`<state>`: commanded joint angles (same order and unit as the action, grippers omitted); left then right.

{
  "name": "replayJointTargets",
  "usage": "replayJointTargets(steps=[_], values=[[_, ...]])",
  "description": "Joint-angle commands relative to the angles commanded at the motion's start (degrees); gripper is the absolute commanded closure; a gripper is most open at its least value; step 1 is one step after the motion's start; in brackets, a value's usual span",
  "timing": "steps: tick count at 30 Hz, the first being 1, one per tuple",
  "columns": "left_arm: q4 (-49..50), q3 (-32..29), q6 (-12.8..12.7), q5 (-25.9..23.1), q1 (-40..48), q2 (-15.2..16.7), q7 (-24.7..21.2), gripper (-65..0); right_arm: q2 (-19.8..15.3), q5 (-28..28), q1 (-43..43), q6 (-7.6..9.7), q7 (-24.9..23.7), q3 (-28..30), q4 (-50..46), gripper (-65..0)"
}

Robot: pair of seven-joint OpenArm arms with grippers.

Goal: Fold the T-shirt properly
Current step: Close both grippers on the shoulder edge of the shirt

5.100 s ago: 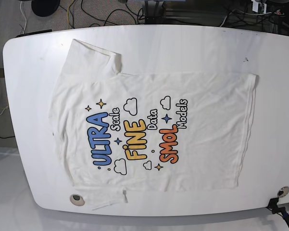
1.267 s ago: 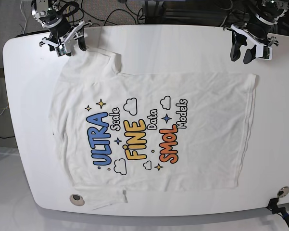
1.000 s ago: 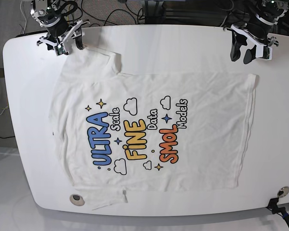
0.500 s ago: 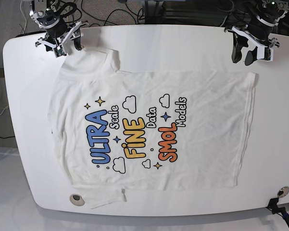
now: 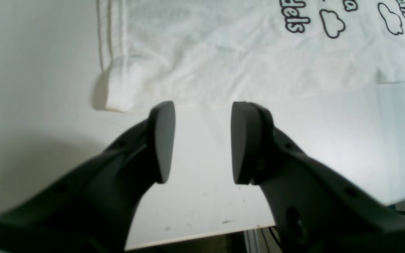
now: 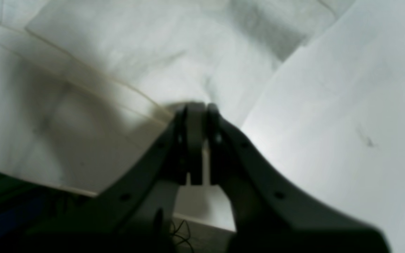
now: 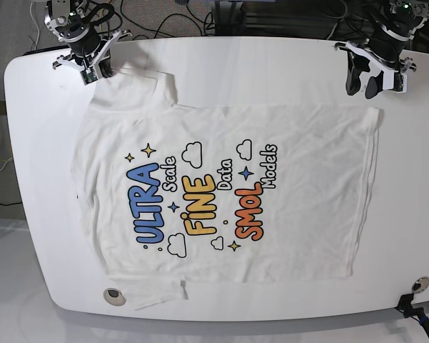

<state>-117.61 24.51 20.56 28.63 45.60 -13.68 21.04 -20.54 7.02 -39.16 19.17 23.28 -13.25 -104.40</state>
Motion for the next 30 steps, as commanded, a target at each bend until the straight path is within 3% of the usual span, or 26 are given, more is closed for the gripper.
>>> replayJointTargets(steps=[5,6,12,20,30], values=[[0.35,0.20,-0.19,0.19,-0.75,-0.13,0.85,-23.5,-0.18,1.10,0.06,0.06,4.01,-0.31,-1.34,0.0],[1.39,0.33,0.21,0.32,-0.92,0.04,0.54,-24.2,0.05,0.67,0.18,0.03,-0.03,-0.11,-0.69,0.0],[15.45,0.88,3.32,1.43,-6.07,-2.08,1.65,-24.3,0.15,0.17,0.40,-0.11,0.77,-0.06,-0.56,0.0],[27.65,0.90,5.63,1.77,-13.00,-7.07,3.47,-24.6,0.14,-0.01,0.51,-0.09,1.08,-0.06,-0.44,0.0],[32.81,0.95,5.71,1.78,-17.09,-9.39,4.33,-24.8,0.13,-0.10,0.36,-0.45,1.50,0.10,-0.71,0.0]])
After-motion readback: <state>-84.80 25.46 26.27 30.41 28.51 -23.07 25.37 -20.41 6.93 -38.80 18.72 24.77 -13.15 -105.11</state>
